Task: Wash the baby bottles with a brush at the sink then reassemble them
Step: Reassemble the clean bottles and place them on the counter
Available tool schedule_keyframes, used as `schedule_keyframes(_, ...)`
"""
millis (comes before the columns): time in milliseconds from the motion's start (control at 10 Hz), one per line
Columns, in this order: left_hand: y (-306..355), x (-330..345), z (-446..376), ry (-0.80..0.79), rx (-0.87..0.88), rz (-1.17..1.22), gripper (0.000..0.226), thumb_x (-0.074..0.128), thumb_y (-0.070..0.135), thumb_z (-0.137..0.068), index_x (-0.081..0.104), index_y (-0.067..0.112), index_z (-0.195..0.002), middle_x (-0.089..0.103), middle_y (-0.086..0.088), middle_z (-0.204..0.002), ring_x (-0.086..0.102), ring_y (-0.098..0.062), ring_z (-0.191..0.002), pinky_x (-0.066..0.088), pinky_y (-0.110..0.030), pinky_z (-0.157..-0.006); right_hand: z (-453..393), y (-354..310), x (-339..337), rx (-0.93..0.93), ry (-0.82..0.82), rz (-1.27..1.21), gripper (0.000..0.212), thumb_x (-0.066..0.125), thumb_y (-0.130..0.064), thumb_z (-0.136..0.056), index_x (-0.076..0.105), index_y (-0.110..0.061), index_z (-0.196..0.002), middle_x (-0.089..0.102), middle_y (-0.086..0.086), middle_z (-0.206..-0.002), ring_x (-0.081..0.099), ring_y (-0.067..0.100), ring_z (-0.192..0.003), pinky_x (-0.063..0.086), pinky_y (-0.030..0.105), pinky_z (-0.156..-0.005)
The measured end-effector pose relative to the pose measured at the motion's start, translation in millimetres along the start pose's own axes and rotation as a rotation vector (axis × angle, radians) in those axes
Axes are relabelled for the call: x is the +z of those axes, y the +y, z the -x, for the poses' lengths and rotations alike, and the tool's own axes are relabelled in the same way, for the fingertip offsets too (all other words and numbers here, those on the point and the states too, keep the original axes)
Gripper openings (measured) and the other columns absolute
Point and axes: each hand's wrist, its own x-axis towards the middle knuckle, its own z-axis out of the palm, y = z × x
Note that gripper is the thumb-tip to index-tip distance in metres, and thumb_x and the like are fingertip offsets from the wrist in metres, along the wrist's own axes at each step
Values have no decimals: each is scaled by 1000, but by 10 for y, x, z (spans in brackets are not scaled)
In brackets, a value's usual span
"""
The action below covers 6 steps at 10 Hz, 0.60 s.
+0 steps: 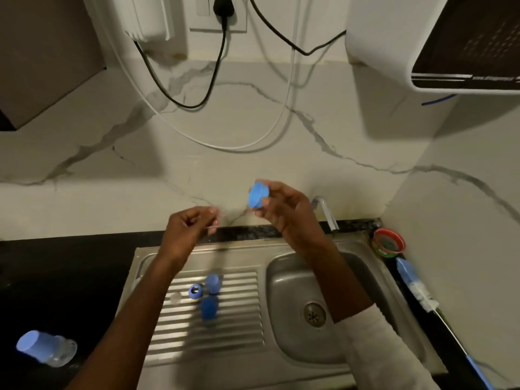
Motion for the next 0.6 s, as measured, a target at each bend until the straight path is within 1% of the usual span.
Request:
schedule_keyframes(100, 221, 20, 128, -61, -75, 471, 30, 67, 25, -89, 71, 8, -114, 77, -6, -107, 73, -9, -92, 59, -17, -75, 75, -148, 89, -50, -141, -559, 35, 78, -17, -84, 73, -14, -119, 70, 12, -120, 71, 21, -94, 58, 27, -84)
schedule_keyframes(200, -337, -107, 205, -60, -239, 193, 25, 82, 32, -77, 77, 16, -95, 78, -6, -95, 72, -10, -83, 57, -16, -70, 355, 512, -107, 250, -6, -312, 23, 80, -16, -79, 79, -16, -103, 74, 8, -111, 73, 18, -97, 60, 32, -85)
schedule_keyframes(300, -945, -253, 234, -238, -325, -1039, 22, 78, 31, -87, 66, 24, -70, 70, 5, -80, 58, -3, -66, 41, -10, -65, 657, 1348, -539, 534, -127, 1032, 22, 83, -21, -81, 77, -7, -97, 74, 12, -97, 71, 21, -88, 57, 41, -92)
schedule_keyframes(400, -918, -275, 240, -176, -205, -994, 18, 78, 33, -86, 76, 15, -82, 72, 2, -81, 63, -6, -71, 42, -8, -65, 625, 1322, -512, 472, -72, 1200, 21, 86, -26, -79, 78, -13, -93, 76, 6, -92, 69, 12, -82, 57, 30, -83)
schedule_keyframes(500, -521, -243, 201, -16, 33, -646, 27, 77, 48, -84, 80, 21, -83, 76, 5, -77, 71, -6, -75, 55, -20, -72, 230, 798, -219, 301, 70, 422, 19, 86, -14, -76, 79, -23, -91, 77, 7, -95, 74, 15, -86, 59, 32, -80)
schedule_keyframes(600, -212, -79, 132, 104, 47, -203, 19, 79, 34, -87, 80, 16, -93, 77, -9, -87, 71, -13, -81, 57, -23, -77, -33, 425, -92, 101, 38, -302, 44, 91, -25, -69, 77, -14, -108, 70, 18, -115, 71, 28, -90, 59, 32, -77)
